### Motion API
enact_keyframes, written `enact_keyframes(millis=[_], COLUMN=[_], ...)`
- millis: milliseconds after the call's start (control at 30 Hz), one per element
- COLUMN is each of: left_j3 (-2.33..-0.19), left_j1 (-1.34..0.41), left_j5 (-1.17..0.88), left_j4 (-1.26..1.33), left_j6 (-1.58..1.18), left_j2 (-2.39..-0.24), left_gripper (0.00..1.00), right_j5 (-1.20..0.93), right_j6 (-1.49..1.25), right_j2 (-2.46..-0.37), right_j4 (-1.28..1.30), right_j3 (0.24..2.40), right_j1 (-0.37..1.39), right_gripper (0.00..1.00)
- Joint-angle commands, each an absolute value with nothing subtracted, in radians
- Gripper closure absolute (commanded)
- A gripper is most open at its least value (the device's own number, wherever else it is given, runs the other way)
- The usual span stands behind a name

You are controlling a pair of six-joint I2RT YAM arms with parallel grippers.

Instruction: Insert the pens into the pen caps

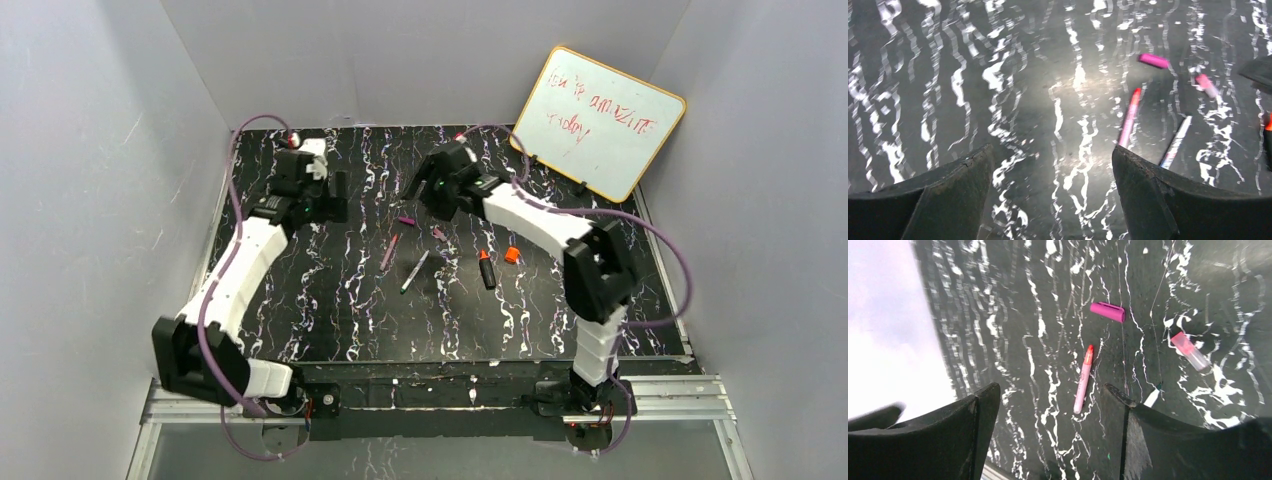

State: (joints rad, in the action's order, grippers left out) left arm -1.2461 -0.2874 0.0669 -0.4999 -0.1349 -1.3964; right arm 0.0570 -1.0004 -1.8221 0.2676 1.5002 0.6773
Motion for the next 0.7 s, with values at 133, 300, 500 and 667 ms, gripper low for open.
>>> enact_keyframes(millis=[133, 300, 500, 667], left_j3=[-1.015, -0.947, -0.879, -0.835], left_j1=[-0.241, -0.238, -0.237, -0.237], left_j5=[0.129, 0.081, 0.040, 0.016], left_j4=[-0.578, -0.557, -0.518, -0.485], left_j6=[-0.143, -0.151, -0.157, -0.159], left_j2=[-1.181, -1.138, -1.121, -1.112], left_gripper=[0.15, 0.15, 0.16, 0.16], right_j5=[0.111, 0.137, 0.160, 0.174], right_j6=[-1.082, -1.098, -1.095, -1.080], right_j2=[-2.192, -2.325, -2.378, -2.426], right_j4=[0.593, 0.710, 0.802, 0.896], right_j3=[1.895, 2.076, 2.178, 2.269], right_j1=[0.772, 0.804, 0.815, 0.827], right_gripper=[0.25, 0.41, 0.52, 0.51])
